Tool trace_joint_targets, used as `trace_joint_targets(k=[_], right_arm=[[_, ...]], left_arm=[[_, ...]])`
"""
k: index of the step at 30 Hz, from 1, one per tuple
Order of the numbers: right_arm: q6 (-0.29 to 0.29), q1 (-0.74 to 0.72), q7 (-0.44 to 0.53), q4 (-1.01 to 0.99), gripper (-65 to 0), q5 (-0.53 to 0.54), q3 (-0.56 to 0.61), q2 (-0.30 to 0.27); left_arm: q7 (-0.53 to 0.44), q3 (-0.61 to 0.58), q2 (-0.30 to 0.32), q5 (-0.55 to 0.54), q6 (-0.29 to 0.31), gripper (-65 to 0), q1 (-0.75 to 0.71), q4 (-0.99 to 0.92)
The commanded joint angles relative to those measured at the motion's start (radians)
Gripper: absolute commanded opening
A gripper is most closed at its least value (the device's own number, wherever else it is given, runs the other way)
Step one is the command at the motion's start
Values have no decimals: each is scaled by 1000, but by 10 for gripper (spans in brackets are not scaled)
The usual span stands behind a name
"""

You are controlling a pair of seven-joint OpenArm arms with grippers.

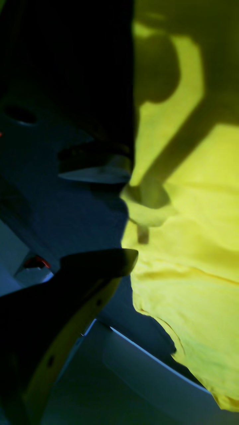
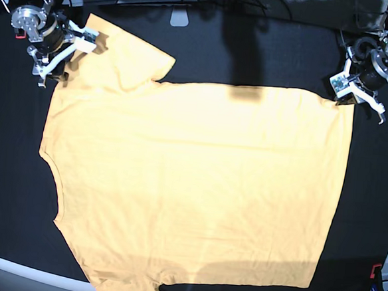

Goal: Layout the t-shirt on the table in an organized manner, then fold the t-shirt properly
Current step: 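Grasp the shoulder corners with both grippers, then pull the shirt toward the robot with both grippers to straighten it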

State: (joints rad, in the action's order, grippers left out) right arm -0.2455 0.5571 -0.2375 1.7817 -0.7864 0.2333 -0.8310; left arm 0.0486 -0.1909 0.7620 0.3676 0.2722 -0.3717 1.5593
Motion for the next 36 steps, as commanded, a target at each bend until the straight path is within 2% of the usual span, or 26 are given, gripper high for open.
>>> trace_joint_targets(k=[1,6,7,10,13,14,18,23,25,30,36], right_arm=[[13,-13,32,8,-340,17,13,-10],[16,-59,29,8,-341,65,65,-8],[16,-61,28,8,-361,65,68,-5],[15,-64,23,8,-482,65,68,2],[16,-64,-7,8,-641,64,68,3],[21,-63,-27,8,-650,65,68,3],[95,-44,-128,15,-650,82,68,-16],[93,29,-256,68,-650,205,63,-135],[93,79,-277,97,-650,219,43,-162],[96,248,-277,216,-650,219,-54,-166],[96,500,-290,356,-650,219,-195,-166]], left_arm=[[-12,5,17,-2,-6,-650,3,10],[-12,5,17,-2,-6,-650,3,10],[-12,5,16,-2,-6,-650,3,10],[-12,5,16,-2,-6,-650,3,10],[-10,5,17,-2,-6,-650,3,10],[-2,5,16,-2,-6,-650,3,10],[43,5,21,-2,-6,-650,-11,13],[73,5,53,-2,-7,-650,-91,70],[112,5,70,-2,-8,-650,-134,115],[196,7,101,-2,-53,-650,-249,219],[219,7,162,2,-56,-650,-375,272]])
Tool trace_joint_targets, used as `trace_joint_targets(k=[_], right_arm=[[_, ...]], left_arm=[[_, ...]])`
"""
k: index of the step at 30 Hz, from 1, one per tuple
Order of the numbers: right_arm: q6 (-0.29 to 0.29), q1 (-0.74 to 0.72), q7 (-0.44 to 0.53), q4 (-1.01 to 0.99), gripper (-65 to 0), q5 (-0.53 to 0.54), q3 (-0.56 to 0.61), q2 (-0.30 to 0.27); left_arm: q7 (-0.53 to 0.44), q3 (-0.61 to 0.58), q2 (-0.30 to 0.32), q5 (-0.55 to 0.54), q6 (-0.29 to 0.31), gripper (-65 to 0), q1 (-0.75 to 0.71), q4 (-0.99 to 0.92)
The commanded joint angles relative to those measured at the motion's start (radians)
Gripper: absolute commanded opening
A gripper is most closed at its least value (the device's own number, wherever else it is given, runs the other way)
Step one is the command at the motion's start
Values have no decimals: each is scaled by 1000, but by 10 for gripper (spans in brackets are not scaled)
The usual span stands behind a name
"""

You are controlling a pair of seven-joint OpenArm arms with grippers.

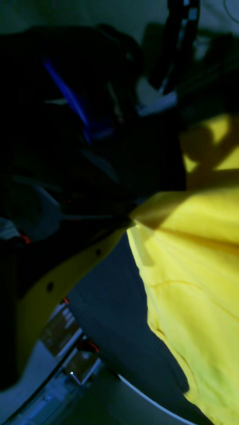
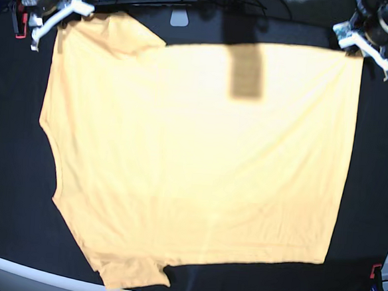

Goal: Layout the t-shirt on the table in an organized manner, then fold the t-shirt properly
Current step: 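Pull the shirt toward the robot with both grippers to straighten it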

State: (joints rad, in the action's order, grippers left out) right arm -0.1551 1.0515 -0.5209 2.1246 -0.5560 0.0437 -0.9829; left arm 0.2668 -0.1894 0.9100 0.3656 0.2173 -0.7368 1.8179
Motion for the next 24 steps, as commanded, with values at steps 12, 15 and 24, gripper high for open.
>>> trace_joint_targets(k=[12,15,24], right_arm=[[6,257,-47,63,-650,-54,-122,78],[5,257,-49,63,-650,-66,-122,92],[87,164,-42,64,-650,-58,-125,91]], left_arm=[[50,7,44,87,0,-650,-148,89],[47,7,59,87,-1,-650,-155,91],[40,7,66,78,-27,-650,-92,91]])
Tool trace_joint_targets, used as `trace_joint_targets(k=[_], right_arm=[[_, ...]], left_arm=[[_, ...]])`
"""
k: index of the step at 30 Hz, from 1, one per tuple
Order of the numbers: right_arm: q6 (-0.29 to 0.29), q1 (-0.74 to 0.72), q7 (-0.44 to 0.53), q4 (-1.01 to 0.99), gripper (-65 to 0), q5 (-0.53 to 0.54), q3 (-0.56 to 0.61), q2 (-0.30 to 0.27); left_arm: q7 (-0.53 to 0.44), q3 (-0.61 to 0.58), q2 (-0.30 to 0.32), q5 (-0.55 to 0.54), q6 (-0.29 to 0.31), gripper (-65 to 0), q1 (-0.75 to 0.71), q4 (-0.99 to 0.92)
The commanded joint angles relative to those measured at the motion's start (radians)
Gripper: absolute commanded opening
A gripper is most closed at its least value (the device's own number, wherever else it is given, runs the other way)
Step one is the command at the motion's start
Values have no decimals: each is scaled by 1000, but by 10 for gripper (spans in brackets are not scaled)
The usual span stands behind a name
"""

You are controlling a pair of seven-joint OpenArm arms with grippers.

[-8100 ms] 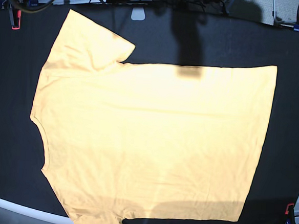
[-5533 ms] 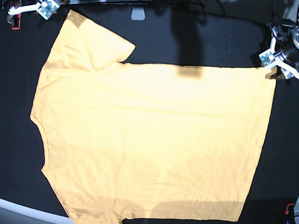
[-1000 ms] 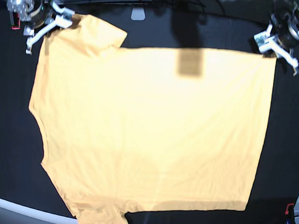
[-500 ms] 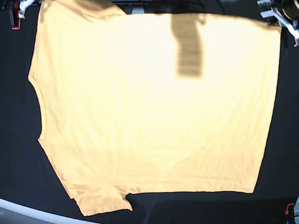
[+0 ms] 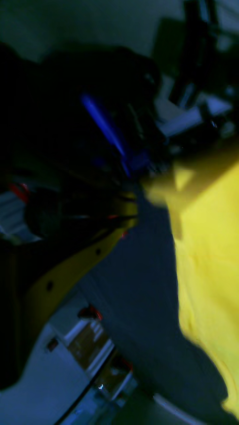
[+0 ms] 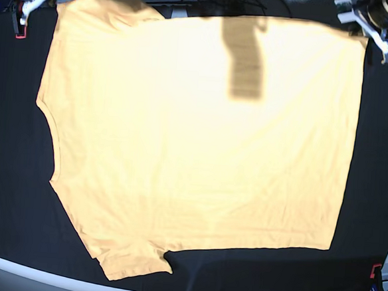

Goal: Layout the t-shirt on the table in an organized manner, then fold the t-shirt properly
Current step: 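Pull the shirt toward the robot with both grippers to straighten it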

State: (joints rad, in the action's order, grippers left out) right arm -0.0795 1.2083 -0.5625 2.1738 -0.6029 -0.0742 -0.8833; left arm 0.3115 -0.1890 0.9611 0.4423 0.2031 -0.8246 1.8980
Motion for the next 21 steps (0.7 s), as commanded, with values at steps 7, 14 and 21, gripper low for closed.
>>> trace_joint_targets(k=[7,14,21], right_arm=[[-58,-49,-27,16,-650,47,-7,-6],[-98,-31,-110,114,-421,27,-7,-6],[-280,0,-45,108,-419,64,-4,-6]], left_arm=[[-5,7,14,-25,-16,-650,24,11],[-4,7,14,-25,-16,-650,27,11],[6,7,14,-24,-16,-650,29,11]])
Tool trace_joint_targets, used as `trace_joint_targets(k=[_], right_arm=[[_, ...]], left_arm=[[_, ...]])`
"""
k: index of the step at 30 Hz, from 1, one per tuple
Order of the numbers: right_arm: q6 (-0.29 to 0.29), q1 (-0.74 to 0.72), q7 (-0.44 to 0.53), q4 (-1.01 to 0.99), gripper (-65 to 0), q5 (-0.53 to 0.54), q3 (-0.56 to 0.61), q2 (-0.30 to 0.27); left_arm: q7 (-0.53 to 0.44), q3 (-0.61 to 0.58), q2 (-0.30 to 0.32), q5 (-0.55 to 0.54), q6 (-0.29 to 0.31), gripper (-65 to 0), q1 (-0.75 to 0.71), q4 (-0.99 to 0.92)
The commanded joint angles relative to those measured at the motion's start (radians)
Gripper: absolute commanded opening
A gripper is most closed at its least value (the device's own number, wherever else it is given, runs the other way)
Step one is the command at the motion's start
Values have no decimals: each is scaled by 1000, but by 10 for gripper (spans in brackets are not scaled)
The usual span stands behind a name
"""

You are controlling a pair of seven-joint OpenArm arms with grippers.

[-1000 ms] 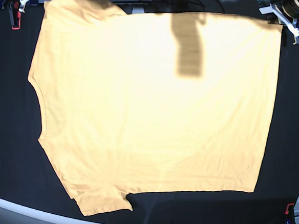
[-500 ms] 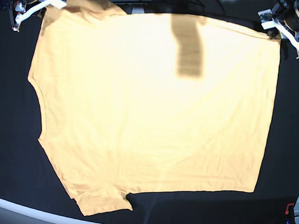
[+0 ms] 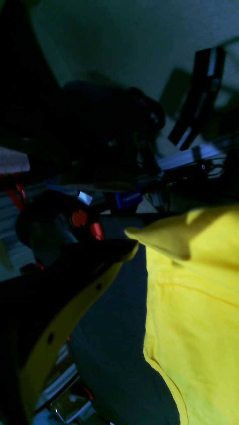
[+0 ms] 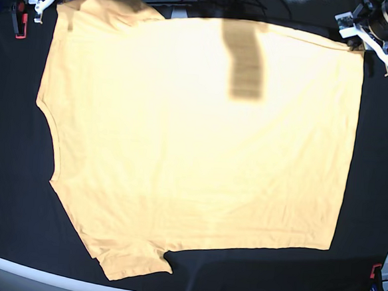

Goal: Layout the t-shirt on the table in an organized manner, then fold the t-shirt properly
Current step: 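Pull the shirt toward the robot with both grippers to straighten it, then drag the collar edge outward with both grippers, then release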

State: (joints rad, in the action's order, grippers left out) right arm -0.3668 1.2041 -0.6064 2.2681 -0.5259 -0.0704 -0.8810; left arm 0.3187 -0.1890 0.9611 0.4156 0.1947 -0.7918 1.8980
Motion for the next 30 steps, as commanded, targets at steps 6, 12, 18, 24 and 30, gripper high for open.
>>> trace_joint_targets(k=[6,12,18,24,30], right_arm=[[21,-74,47,-56,-419,-16,-5,-8],[2,-161,84,-85,-432,-16,65,-8],[-39,-261,58,-115,-620,-60,198,-8],[27,-290,2,-85,-650,-103,233,-12],[27,-290,-27,-63,-650,-83,78,-14]], left_arm=[[-5,7,14,3,-8,-650,0,11],[-4,7,14,3,-8,-650,0,11],[-4,7,14,3,-8,-650,0,11],[0,24,14,3,-9,-650,0,11],[-24,164,14,-80,-8,-650,0,11]])
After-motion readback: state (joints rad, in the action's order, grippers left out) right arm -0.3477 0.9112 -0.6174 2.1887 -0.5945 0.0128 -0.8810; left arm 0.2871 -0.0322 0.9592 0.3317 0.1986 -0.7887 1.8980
